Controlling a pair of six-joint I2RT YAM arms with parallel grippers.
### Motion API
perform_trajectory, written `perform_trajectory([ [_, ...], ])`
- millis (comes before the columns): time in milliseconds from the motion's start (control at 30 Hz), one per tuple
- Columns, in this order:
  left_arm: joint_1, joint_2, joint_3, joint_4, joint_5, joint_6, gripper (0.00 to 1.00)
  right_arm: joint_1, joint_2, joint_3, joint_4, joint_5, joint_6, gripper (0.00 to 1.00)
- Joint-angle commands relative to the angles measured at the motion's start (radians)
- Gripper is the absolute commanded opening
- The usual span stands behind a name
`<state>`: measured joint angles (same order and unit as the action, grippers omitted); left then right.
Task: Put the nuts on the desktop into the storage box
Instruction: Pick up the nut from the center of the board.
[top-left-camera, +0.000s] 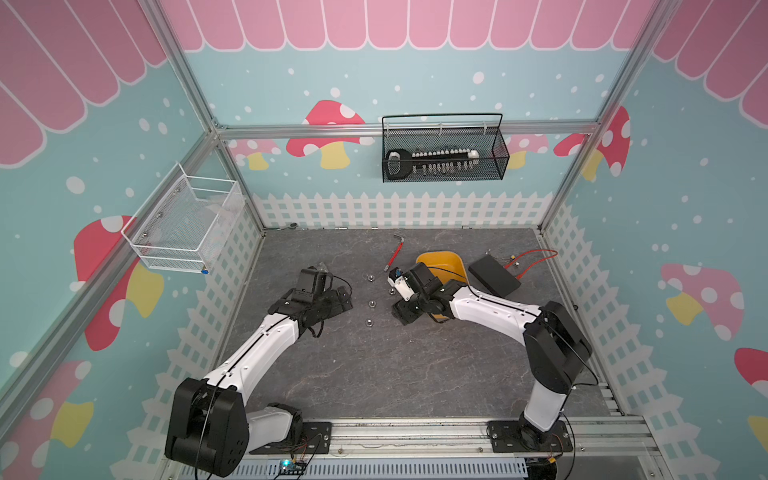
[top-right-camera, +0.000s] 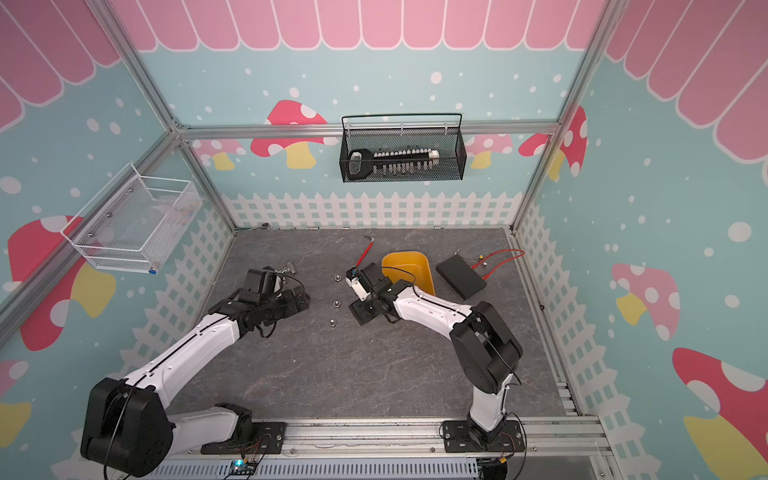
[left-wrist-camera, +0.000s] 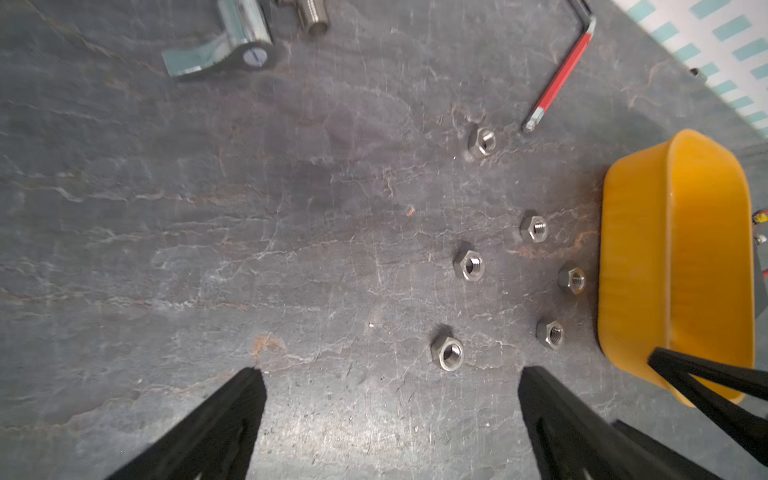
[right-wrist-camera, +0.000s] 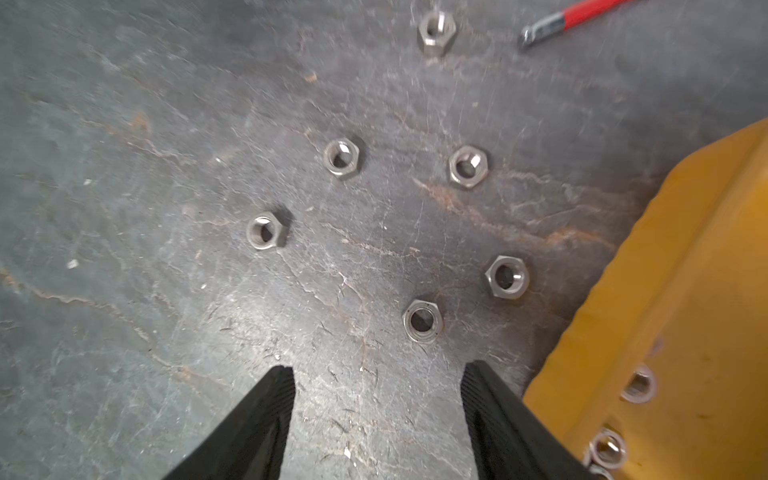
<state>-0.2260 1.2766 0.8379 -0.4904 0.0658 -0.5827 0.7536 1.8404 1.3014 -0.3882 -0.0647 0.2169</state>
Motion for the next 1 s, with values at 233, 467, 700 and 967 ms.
perform_trajectory([
  [233, 0.039, 0.056, 0.045, -0.067, 0.096, -0.049, 0.99, 0.000, 0.189, 0.190, -0.159, 0.012, 0.027, 0.62],
  [467, 0.039, 0.062, 0.015, -0.084, 0.083, -0.049, 0.99, -0.006, 0.230, 0.222, -0.205, 0.050, 0.012, 0.61],
  [700, 0.039, 0.074, 0.007, -0.083, 0.041, -0.052, 0.99, -0.029, 0.246, 0.219, -0.204, 0.069, 0.001, 0.60],
  [967, 0.039, 0.093, 0.008, -0.077, 0.032, -0.056, 0.99, -0.047, 0.274, 0.224, -0.195, 0.051, -0.012, 0.56],
])
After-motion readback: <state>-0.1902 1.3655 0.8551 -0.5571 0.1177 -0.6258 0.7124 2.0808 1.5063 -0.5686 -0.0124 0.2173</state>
